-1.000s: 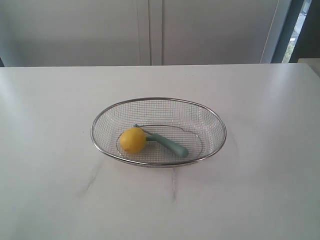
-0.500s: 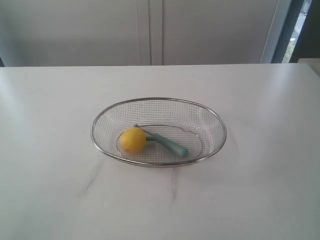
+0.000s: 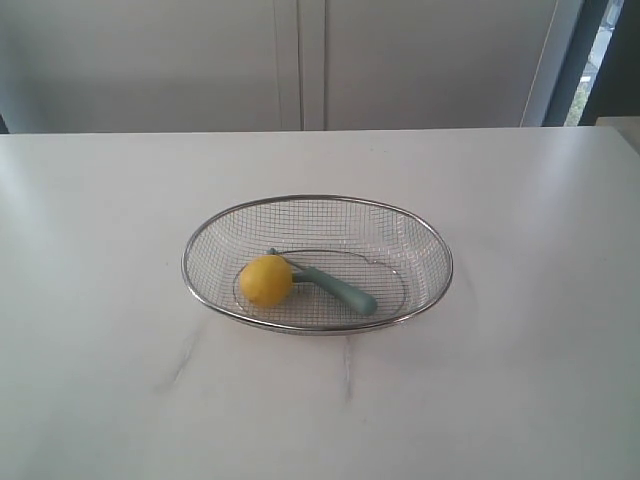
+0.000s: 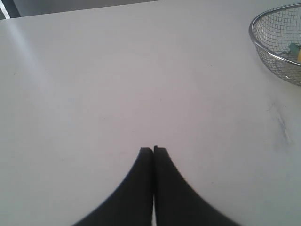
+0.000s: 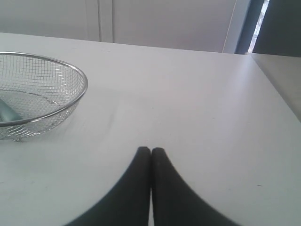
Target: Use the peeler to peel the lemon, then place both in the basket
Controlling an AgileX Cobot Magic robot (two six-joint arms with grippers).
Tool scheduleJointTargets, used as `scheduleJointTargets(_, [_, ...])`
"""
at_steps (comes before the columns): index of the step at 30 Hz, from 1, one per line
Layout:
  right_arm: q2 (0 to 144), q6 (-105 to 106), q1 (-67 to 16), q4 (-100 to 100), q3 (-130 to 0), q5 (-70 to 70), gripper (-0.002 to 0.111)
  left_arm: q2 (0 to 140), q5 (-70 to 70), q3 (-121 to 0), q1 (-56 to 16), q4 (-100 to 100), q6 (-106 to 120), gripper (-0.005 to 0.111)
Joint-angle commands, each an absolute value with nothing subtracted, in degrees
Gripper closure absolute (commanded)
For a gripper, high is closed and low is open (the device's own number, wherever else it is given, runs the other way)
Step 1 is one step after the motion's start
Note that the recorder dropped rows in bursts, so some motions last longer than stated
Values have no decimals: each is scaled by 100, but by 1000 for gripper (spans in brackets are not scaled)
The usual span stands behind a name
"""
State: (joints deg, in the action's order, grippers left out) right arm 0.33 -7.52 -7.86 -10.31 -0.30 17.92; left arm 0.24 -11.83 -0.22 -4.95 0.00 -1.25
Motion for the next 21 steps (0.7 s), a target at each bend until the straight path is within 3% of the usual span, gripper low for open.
scheduleJointTargets(1, [0, -781, -699, -1035, 0, 1766, 108, 0, -1160, 0, -493, 0, -145, 107])
scheduleJointTargets(8, [0, -772, -232, -478, 0, 1705, 108, 0, -1160, 0, -493, 0, -145, 107])
scheduleJointTargets(21, [0, -772, -479, -176, 0, 1705, 108, 0, -1160, 0, -493, 0, -145, 107])
